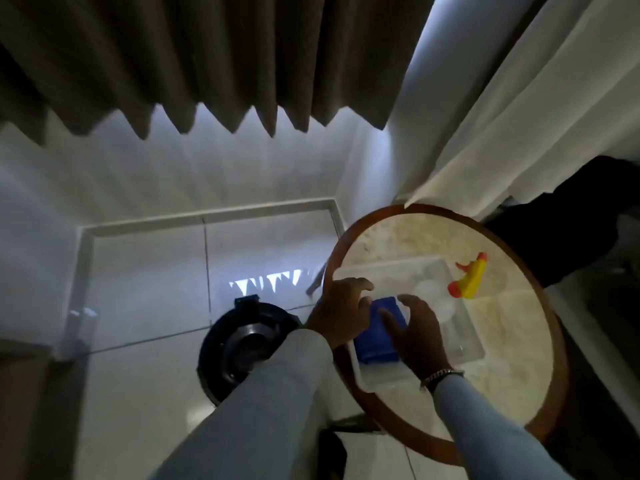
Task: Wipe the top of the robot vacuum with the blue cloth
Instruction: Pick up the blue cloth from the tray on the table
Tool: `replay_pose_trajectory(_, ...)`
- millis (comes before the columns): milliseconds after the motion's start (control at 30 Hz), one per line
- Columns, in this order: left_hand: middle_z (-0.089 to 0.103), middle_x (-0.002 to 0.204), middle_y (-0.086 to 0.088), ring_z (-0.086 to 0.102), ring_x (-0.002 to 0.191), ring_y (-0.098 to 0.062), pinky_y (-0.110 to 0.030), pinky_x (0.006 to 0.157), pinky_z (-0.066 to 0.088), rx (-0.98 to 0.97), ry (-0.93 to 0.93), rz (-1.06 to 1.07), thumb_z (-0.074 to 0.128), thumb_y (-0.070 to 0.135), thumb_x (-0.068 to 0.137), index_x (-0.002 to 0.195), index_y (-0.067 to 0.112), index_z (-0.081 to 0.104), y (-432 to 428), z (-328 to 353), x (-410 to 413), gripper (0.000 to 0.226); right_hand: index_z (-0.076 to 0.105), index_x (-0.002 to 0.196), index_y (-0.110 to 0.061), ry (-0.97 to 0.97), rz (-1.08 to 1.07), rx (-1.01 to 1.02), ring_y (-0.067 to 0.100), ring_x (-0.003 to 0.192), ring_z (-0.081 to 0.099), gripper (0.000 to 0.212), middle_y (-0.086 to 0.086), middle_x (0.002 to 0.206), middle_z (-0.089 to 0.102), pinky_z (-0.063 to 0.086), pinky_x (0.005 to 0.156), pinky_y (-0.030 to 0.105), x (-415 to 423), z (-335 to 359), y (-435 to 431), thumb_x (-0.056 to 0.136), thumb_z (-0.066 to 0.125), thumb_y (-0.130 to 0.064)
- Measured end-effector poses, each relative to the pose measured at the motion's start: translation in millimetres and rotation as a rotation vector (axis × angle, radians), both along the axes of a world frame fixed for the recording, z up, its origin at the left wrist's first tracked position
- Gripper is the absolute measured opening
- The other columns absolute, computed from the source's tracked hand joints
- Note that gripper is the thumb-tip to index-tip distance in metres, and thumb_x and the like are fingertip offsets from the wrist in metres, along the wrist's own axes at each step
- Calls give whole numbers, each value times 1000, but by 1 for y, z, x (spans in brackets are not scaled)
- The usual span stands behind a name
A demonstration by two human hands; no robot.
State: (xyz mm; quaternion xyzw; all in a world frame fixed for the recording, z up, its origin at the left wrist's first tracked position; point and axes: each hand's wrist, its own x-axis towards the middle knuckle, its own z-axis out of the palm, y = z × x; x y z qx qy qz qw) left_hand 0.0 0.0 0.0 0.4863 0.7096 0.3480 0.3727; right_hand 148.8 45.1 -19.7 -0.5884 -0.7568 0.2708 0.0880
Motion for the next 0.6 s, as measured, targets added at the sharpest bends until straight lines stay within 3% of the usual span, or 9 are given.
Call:
replay_pose_trajectory(100,56,133,-16,51,124,-31,-41,107,43,-81,92,-68,51,8,91,128,8,50,26,-35,6,36,53,119,-9,-28,-48,-24,28,108,53,45,14,120,60,41,95,38,10,-42,10,85,65,-35)
replay_pose_trajectory(267,55,118,-23,55,111,-40,-48,94,49,-285,293,-384,67,12,84,114,1,50,65,-80,23,36,50,121,-1,-92,-168,-36,39,106,53,59,22,117,58,45,94,53,18,-98,16,79,71,-38)
replay_pose_trajectory(400,50,125,-20,46,118,-40,-54,99,44,-325,382,-348,66,10,82,118,4,49,82,-99,31,40,48,125,1,-73,-210,7,41,106,54,65,24,118,58,46,93,52,20,-120,18,78,72,-38)
replay_pose_trajectory(500,54,118,-22,52,111,-41,-53,94,48,-318,280,-299,66,6,78,111,2,53,86,-106,31,35,45,130,2,-19,-216,11,41,105,58,67,25,117,61,46,92,47,20,-122,19,79,73,-32)
replay_pose_trajectory(600,60,104,-23,59,98,-38,-43,83,53,-217,111,-221,67,0,70,91,0,59,83,-104,28,22,53,123,-2,63,-283,-2,37,98,62,53,21,112,67,45,86,39,17,-111,18,81,72,-28)
